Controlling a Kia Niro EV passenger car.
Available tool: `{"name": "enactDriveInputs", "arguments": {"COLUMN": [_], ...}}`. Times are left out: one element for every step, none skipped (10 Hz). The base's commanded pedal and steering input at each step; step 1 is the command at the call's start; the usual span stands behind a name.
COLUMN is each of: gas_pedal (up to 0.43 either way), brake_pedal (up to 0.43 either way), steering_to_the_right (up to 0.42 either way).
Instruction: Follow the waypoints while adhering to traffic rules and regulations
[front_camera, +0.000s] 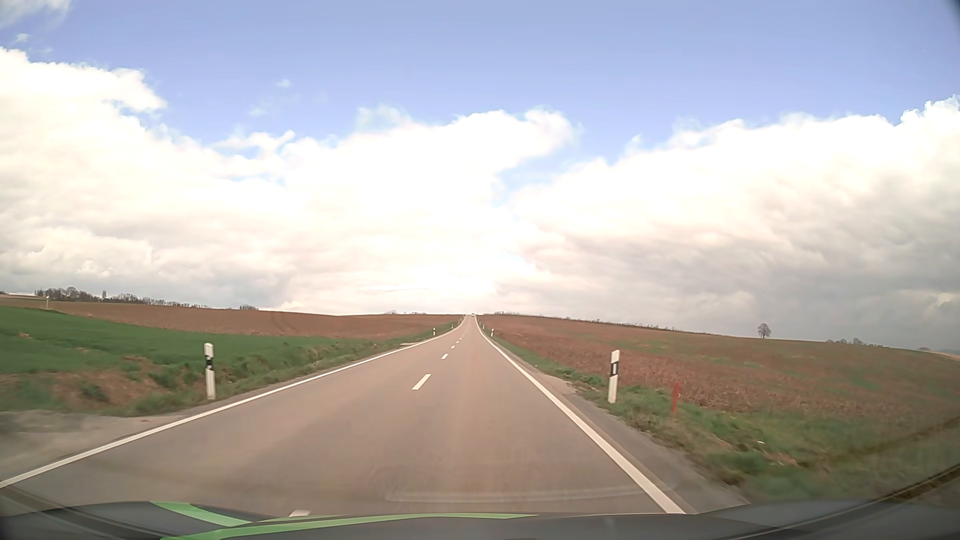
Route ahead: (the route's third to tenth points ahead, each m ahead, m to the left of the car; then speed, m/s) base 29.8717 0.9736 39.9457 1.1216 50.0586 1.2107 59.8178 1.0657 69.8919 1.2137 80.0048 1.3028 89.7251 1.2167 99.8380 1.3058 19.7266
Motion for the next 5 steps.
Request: {"name": "enactDriveInputs", "arguments": {"gas_pedal": [0.331,0.331,0.331,0.331,0.331], "brake_pedal": [0.000,0.000,0.000,0.000,0.000], "steering_to_the_right": [0.000,0.000,0.000,-0.001,-0.002]}}
